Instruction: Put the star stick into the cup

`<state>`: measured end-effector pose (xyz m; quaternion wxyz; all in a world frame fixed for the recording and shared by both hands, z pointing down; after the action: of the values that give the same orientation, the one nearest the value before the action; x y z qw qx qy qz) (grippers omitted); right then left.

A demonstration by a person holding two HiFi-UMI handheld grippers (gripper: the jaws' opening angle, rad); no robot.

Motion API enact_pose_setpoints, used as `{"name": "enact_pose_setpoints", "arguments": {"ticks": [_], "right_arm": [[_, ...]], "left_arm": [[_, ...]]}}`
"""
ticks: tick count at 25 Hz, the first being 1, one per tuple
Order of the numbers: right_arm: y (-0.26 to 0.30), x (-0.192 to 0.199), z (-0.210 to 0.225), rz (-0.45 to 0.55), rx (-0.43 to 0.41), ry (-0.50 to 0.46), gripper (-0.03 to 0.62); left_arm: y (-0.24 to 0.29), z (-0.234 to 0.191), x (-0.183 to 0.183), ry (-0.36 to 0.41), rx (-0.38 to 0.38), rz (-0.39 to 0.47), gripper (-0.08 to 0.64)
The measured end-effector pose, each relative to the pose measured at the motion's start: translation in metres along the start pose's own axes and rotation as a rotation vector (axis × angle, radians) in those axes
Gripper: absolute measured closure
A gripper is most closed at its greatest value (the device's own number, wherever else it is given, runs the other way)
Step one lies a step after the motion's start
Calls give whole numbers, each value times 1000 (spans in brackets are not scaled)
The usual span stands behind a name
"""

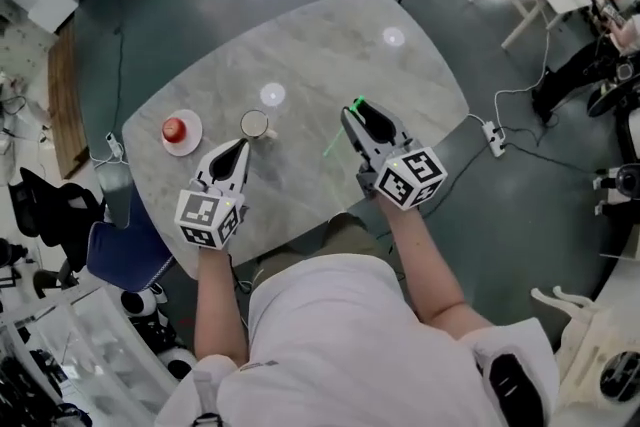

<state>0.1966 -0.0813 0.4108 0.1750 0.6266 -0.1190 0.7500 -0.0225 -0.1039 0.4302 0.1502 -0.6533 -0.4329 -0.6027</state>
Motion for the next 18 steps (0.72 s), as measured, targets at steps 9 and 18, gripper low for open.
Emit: {"name": "enact_pose_setpoints", "arguments": {"ticks": [9, 18], "right_arm": [[77, 13, 53, -59, -204, 102, 465], [145, 35, 42, -126, -327, 154, 465]], "left_arm": [[22, -24, 16, -100, -234, -55, 557], [-11, -57, 56, -211, -383, -79, 557]]}}
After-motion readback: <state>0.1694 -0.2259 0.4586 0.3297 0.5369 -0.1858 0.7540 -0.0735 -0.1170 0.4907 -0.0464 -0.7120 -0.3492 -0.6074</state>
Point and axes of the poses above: the fingertips, and each gripper's own axes: y forward along the fingers, z to its right, x out of its underside, the point moved 2 cm from there along -y, backward along the fingers, and after that the axes turned 10 degrees about -y, right-handed, at the moved point
